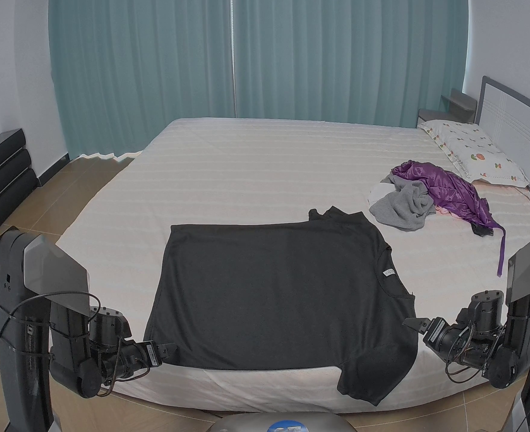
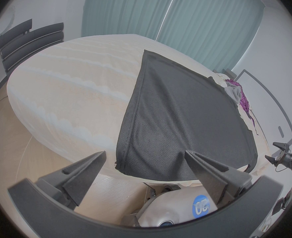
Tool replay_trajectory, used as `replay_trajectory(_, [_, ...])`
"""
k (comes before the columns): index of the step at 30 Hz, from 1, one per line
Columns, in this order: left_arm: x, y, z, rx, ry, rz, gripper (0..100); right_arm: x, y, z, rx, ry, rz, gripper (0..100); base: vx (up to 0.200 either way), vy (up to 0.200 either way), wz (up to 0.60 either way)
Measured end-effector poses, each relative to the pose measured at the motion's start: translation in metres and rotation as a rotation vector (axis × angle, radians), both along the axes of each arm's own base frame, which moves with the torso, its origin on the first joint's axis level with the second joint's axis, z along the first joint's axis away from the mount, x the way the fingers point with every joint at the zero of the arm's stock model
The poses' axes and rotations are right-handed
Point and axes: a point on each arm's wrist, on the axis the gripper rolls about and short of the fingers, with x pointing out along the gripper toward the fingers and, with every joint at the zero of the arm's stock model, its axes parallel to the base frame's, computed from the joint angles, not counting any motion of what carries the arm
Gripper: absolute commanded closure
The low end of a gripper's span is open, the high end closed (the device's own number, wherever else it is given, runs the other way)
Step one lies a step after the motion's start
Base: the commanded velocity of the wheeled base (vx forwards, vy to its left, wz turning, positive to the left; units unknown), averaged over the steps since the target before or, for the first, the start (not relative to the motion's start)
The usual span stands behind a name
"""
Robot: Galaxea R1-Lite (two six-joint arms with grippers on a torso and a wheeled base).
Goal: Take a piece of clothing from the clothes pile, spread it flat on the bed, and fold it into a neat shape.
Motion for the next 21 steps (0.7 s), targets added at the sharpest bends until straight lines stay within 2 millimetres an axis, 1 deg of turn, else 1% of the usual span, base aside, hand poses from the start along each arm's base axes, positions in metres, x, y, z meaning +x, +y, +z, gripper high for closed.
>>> replay_trajectory(9, [0.0069, -0.0029, -0.0082, 0.051, -0.011, -0.006, 0, 0.0, 0.0, 0.0001, 0.0, -0.001, 0.0, 0, 0.0, 0.0, 0.0])
replay_trajectory(10, [0.0072, -0.0031, -0.0087, 0.051, -0.011, -0.007, 100, 0.0, 0.0, 0.0001, 0.0, -0.001, 0.0, 0, 0.0, 0.0, 0.0])
replay_trajectory(14, [0.0063, -0.003, -0.0099, 0.052, -0.004, -0.007, 100, 0.0, 0.0, 0.0001, 0.0, -0.001, 0.0, 0, 0.0, 0.0, 0.0])
replay_trajectory(21, [-0.0023, -0.0003, -0.01, 0.056, 0.028, -0.001, 100, 0.0, 0.0, 0.0002, 0.0, -0.001, 0.001, 0, 0.0, 0.0, 0.0])
